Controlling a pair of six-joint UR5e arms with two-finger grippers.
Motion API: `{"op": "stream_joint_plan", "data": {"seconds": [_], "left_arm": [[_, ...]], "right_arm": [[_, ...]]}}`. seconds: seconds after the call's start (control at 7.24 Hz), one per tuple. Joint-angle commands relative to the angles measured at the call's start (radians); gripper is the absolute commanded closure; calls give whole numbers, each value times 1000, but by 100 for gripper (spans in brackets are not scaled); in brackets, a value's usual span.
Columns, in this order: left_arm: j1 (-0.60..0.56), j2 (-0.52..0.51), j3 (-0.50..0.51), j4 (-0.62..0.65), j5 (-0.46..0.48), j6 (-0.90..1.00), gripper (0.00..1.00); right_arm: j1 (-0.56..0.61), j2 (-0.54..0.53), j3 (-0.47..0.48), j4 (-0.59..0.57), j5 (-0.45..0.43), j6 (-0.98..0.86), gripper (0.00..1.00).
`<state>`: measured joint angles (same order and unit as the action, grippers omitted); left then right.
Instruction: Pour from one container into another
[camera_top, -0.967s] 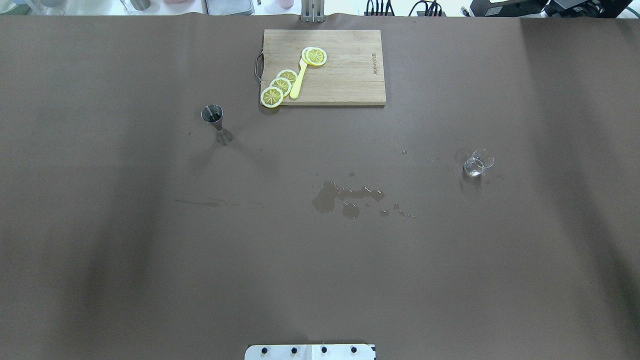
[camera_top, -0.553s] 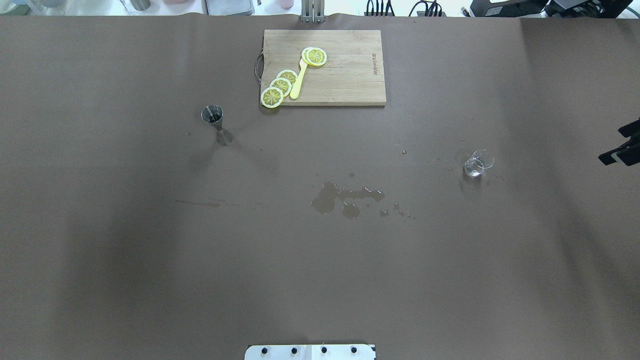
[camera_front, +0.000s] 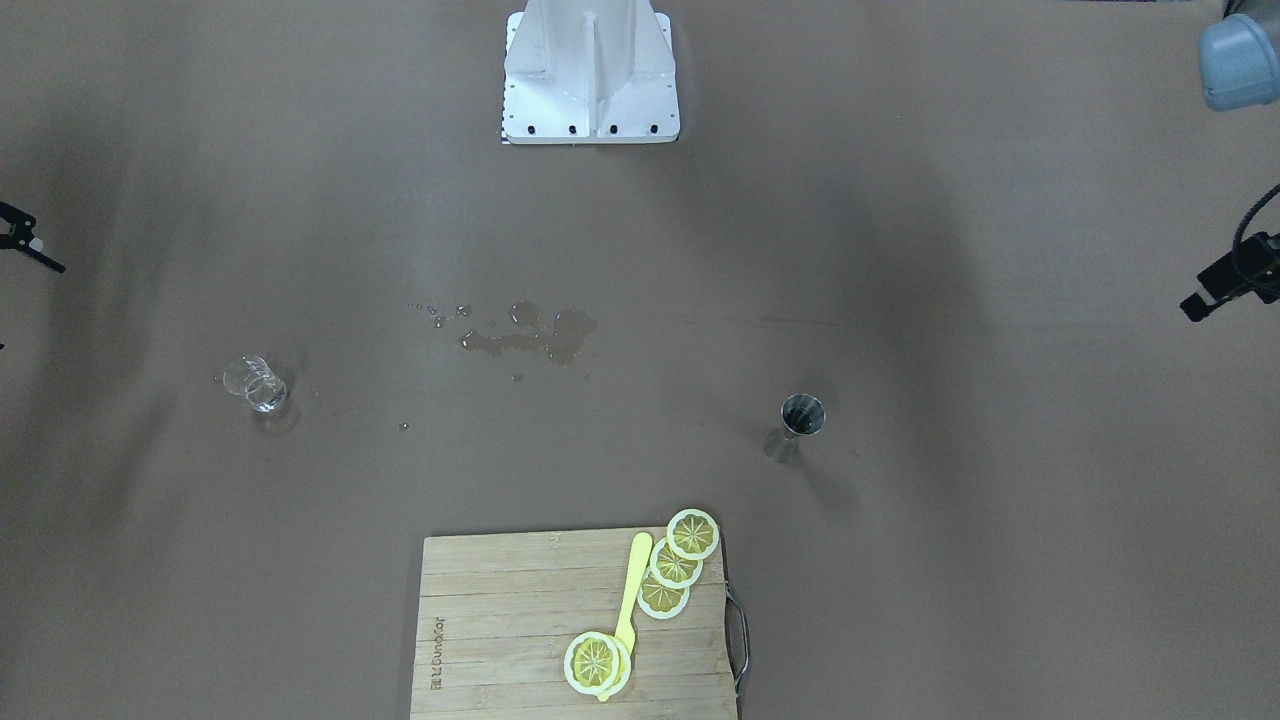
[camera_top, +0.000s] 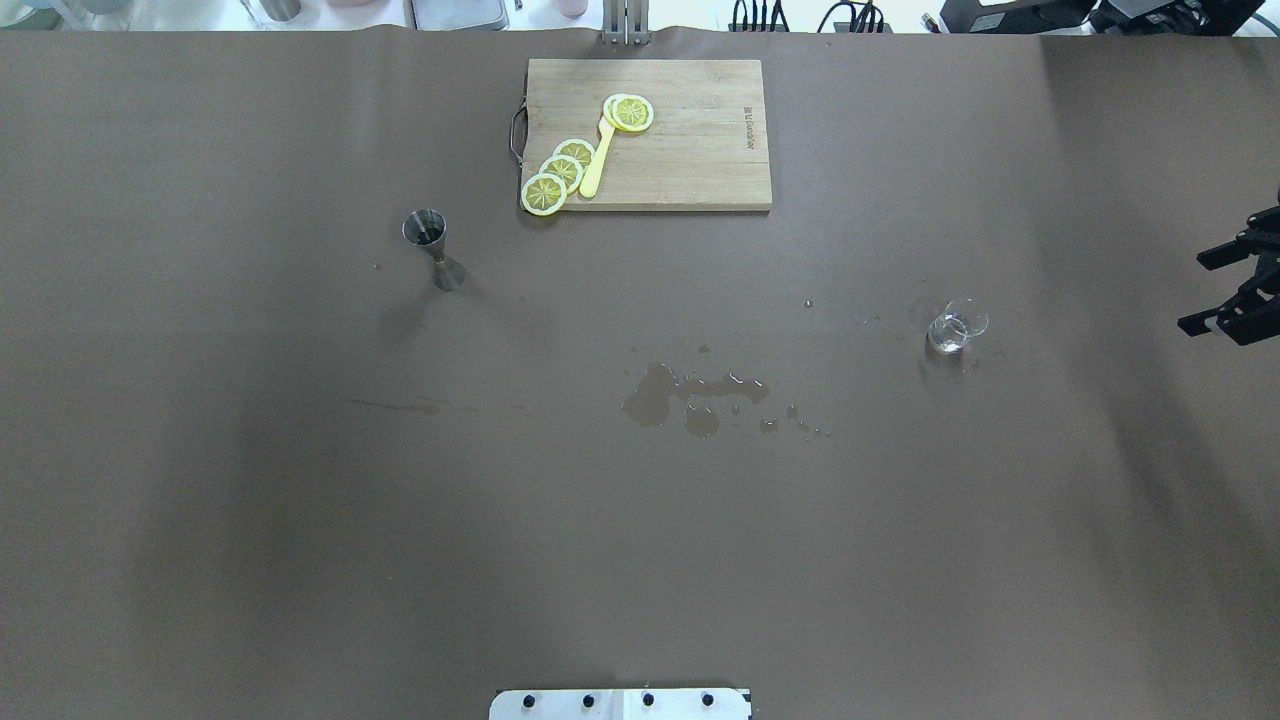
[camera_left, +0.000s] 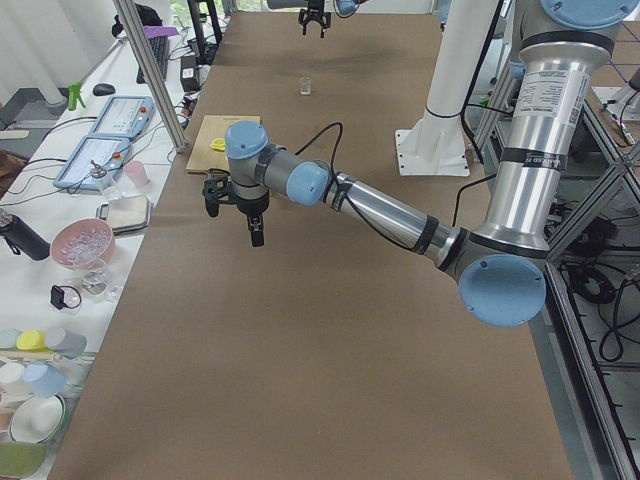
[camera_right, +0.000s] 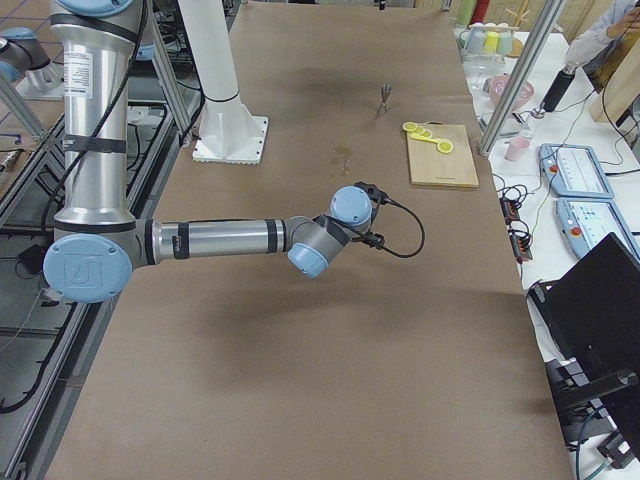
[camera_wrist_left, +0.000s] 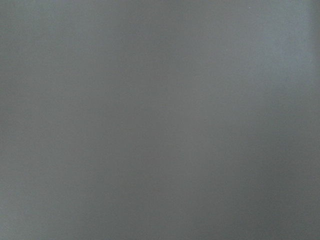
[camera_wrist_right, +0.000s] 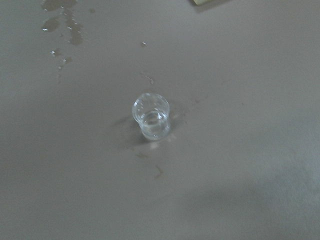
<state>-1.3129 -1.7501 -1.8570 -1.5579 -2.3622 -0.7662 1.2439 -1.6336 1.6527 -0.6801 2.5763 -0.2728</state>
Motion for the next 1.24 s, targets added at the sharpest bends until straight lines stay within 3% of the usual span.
{"op": "stream_joint_plan", "data": {"seconds": [0.0, 0.14, 0.28, 0.41, 0.69, 1.11], "left_arm": [[122, -41, -48, -87, 6, -280, 2], [159, -45, -36, -219, 17, -433, 2], [261, -46, -53, -323, 172, -546, 2], [364, -46, -94, -330, 319, -602, 2], [487, -48, -149, -338, 525, -613, 2], [680, -91, -151, -346, 865, -614, 2]], "right_arm": [[-9, 14, -33, 146, 24, 3, 0], [-9, 38, -50, 155, 33, -2, 0], [-15, 52, -56, 162, 69, 1, 0], [-27, 66, -71, 172, 111, -9, 0], [-35, 95, -172, 237, 180, -14, 2], [-78, 167, -293, 255, 202, -89, 5]]}}
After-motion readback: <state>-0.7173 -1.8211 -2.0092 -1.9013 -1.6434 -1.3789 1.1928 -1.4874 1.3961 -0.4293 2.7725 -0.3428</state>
